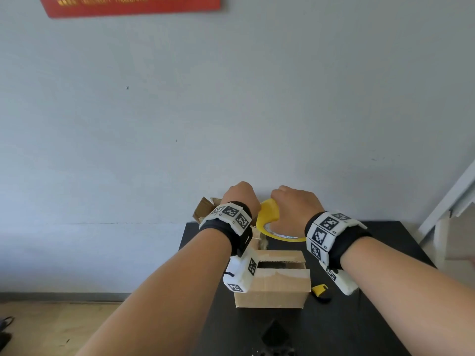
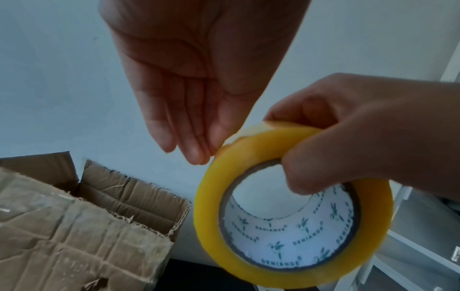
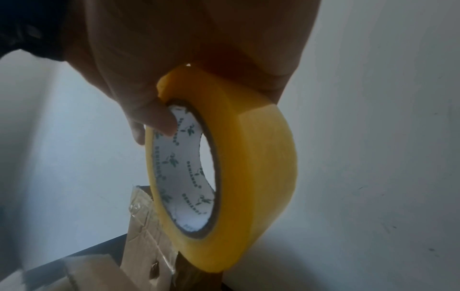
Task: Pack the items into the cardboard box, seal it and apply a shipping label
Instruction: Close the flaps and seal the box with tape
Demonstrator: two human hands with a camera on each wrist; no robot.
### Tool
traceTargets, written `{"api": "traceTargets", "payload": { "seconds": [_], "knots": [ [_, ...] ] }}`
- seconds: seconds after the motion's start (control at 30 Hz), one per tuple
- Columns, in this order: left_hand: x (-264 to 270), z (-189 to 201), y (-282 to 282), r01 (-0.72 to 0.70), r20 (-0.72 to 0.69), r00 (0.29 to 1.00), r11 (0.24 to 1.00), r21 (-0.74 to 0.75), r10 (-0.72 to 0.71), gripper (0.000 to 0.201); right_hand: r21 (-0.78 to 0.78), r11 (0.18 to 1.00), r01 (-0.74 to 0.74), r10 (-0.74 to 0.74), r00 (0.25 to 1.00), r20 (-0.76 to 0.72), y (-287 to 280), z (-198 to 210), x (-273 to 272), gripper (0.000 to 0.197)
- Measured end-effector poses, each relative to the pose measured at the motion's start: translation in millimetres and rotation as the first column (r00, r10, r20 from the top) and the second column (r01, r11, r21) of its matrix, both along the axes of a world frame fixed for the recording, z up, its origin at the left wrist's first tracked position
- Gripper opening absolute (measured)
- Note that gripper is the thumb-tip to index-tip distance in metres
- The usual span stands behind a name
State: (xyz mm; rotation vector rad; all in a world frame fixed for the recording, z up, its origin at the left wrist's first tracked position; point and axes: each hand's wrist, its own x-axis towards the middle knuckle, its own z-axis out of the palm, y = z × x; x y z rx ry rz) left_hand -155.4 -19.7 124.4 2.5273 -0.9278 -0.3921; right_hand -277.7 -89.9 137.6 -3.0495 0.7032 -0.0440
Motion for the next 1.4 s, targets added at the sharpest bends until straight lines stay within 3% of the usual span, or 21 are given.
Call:
{"api": "traceTargets", "payload": {
  "seconds": [0.23, 0.37, 0.5, 0.8, 1.07, 1.2, 1.4],
  "knots": [
    [-8, 2, -3, 0.032, 0.102, 0.994, 0.999, 0.026, -0.034, 0.014, -0.019, 1.0, 0.003, -0.004, 1.0, -0.013, 2, -5, -2, 0.038],
    [-2, -2, -1, 0.048, 0.028, 0.998, 0.998, 0.051, -0.05, 0.009, -0.021, 0.999, -0.037, 0.037, 0.999, -0.032, 1, -8, -4, 0.041],
    [3, -4, 3, 0.118, -0.055, 0.992, 0.99, 0.074, -0.114, 0.019, -0.043, 0.995, -0.085, 0.082, 0.995, -0.054, 0, -10, -6, 0.048],
    [8, -5, 4, 0.12, -0.062, 0.991, 0.991, 0.061, -0.116, 0.019, -0.067, 0.99, -0.124, 0.121, 0.991, -0.055, -3, -9, -4, 0.049],
    [1, 1, -4, 0.082, 0.047, 0.995, 0.985, 0.15, -0.09, 0.002, -0.095, 0.989, -0.109, 0.104, 0.993, -0.058, 1, -11, -1, 0.047],
    [0, 1, -5, 0.057, 0.073, 0.995, 0.986, 0.159, -0.07, 0.018, -0.093, 0.99, -0.104, 0.099, 0.994, -0.052, 1, -12, -1, 0.046],
    [6, -2, -4, 0.082, -0.063, 0.995, 0.989, 0.126, -0.075, 0.007, -0.087, 0.991, -0.107, 0.101, 0.993, -0.061, -1, -13, -2, 0.048]
  ]
}}
